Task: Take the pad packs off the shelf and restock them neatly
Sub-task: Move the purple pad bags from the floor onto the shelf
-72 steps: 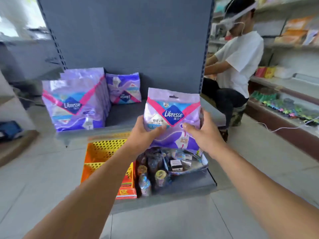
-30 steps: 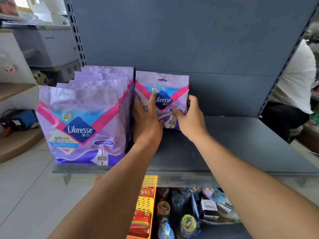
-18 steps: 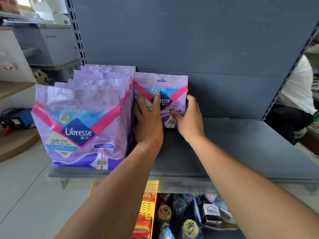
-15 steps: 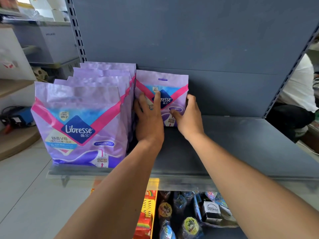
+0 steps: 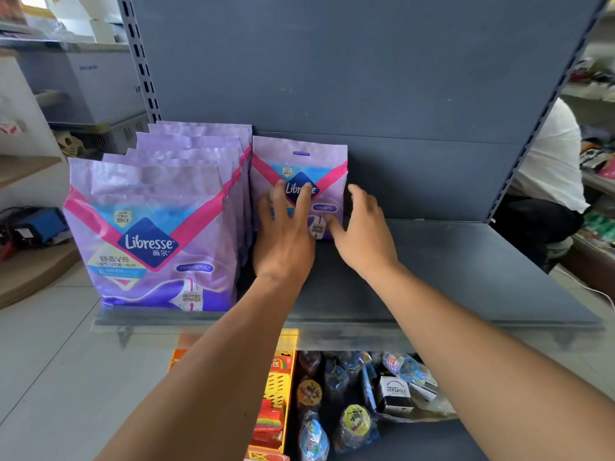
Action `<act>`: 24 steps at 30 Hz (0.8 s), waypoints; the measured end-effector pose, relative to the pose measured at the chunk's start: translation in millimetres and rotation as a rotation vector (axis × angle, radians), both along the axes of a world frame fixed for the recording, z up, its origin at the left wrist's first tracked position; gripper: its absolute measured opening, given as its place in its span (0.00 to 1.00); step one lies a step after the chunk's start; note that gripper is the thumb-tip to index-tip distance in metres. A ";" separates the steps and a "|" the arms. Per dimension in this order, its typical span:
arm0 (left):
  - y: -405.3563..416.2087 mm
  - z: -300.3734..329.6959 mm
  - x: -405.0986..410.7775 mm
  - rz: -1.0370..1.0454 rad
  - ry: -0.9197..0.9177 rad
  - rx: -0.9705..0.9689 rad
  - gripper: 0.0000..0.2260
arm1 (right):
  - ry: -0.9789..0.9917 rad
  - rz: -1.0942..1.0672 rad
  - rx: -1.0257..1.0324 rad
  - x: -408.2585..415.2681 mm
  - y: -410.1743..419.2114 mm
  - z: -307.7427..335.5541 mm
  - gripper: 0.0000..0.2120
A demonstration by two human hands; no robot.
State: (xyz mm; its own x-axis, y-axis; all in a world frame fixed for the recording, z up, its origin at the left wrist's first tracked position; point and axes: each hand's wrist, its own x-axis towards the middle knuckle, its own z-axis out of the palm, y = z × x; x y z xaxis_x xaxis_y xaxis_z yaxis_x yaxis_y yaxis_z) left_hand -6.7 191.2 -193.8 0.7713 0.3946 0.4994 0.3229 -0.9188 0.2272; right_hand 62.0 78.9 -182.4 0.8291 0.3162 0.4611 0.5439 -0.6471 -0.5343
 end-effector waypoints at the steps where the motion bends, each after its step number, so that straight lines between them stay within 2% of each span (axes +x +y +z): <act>1: -4.0 2.6 -5.8 -0.027 -0.022 0.014 0.29 | -0.078 -0.018 -0.105 -8.0 -8.2 2.6 0.27; 4: -16.8 12.3 -24.2 -0.069 -0.040 -0.001 0.23 | -0.239 -0.006 -0.334 -34.3 -37.6 9.0 0.21; 8: -43.5 31.9 -61.7 -0.127 0.064 0.106 0.17 | -0.288 0.023 -0.464 -75.4 -84.6 17.8 0.18; 14: -103.6 52.6 -124.6 -0.351 0.201 0.149 0.14 | -0.177 0.016 -0.570 -152.9 -176.3 30.8 0.19; 18: -155.3 54.2 -150.3 -0.499 0.249 0.105 0.14 | -0.111 -0.069 -0.594 -198.7 -244.1 34.0 0.18; 24: -288.8 18.4 -171.8 -0.771 0.365 0.058 0.15 | 0.238 -0.186 -0.617 -255.7 -378.4 -0.3 0.21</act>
State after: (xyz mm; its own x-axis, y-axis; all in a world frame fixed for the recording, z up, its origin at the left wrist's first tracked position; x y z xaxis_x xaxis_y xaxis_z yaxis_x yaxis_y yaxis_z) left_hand -178.5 -97.6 -175.4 0.9303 -0.3249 0.1704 -0.3531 -0.9189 0.1760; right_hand -193.7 -299.5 -182.7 0.9513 0.3054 0.0411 0.3081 -0.9426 -0.1289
